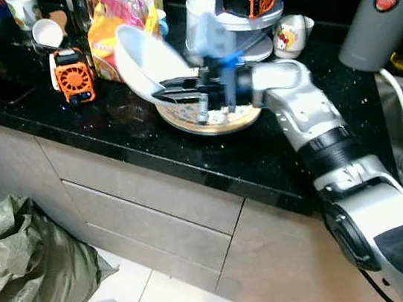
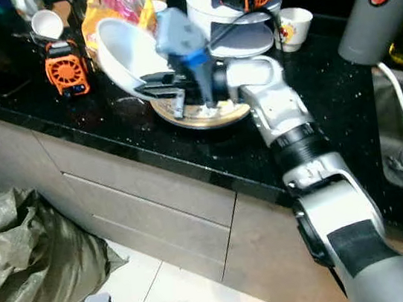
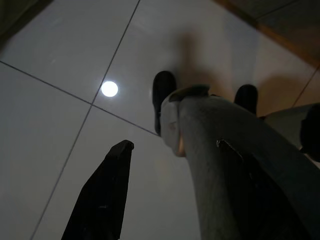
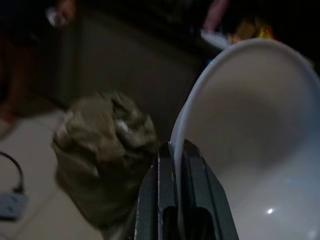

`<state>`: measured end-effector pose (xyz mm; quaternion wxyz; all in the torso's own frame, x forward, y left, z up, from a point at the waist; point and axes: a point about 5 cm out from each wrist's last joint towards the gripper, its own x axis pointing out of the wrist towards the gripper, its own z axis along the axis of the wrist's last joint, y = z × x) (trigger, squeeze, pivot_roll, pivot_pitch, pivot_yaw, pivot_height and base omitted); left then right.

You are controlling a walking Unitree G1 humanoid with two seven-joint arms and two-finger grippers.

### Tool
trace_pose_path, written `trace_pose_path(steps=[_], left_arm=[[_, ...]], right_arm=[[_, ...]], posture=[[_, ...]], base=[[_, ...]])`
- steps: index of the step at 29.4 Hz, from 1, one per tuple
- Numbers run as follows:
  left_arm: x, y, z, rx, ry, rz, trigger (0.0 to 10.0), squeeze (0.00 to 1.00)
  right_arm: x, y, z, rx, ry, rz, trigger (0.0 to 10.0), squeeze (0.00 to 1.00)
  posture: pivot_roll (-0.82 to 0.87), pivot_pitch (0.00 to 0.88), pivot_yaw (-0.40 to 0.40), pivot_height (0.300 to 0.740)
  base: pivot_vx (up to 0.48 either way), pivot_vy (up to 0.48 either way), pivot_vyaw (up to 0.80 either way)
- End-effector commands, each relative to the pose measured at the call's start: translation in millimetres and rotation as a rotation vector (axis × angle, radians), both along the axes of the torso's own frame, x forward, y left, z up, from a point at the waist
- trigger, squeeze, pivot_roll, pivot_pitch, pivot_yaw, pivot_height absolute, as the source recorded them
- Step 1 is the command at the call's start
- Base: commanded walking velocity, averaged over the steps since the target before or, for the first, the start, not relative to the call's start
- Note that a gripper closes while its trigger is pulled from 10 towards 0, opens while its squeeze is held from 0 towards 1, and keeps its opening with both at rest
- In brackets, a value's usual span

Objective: Kitchen organization

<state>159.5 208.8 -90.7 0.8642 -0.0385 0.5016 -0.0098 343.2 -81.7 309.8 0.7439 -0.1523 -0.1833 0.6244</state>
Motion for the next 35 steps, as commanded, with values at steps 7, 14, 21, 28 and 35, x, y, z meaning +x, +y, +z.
trace_pose_path(steps=[7, 14, 21, 28, 35], left_arm=[[-7.2, -8.0, -4.3, -0.016, 0.029, -0.027, 10.0, 0.00], [-8.8, -9.1, -4.9, -0.027, 0.024, -0.020, 10.0, 0.00], [-4.3, -6.6, -2.6, -0.023, 0.008, -0.021, 10.0, 0.00], [2.8, 6.4, 2.6, 0.010, -0.013, -0.018, 10.0, 0.00], [5.0, 9.0, 4.1, 0.016, -0.018, -0.027, 10.0, 0.00]], right_arm=[[-51.7, -21.4, -12.6, 0.255, 0.130, 0.255, 0.0, 0.00], [-79.2, -36.0, -32.7, 0.398, 0.232, 0.242, 10.0, 0.00], [-102.7, -57.4, -47.2, 0.487, 0.338, 0.146, 10.0, 0.00], [-111.5, -60.3, -65.0, 0.511, 0.423, 0.059, 10.0, 0.00], [-109.1, -62.6, -65.1, 0.529, 0.423, 0.023, 10.0, 0.00]], posture=[[0.04, 0.059, -0.043, 0.740], [0.02, 0.060, -0.047, 0.740], [-0.01, 0.056, -0.044, 0.740], [-0.03, 0.058, -0.013, 0.740], [-0.01, 0.063, 0.000, 0.740]], base=[[0.000, 0.000, 0.00], [0.000, 0.000, 0.00], [0.000, 0.000, -0.23], [0.000, 0.000, -0.79], [0.000, 0.000, -0.79]])
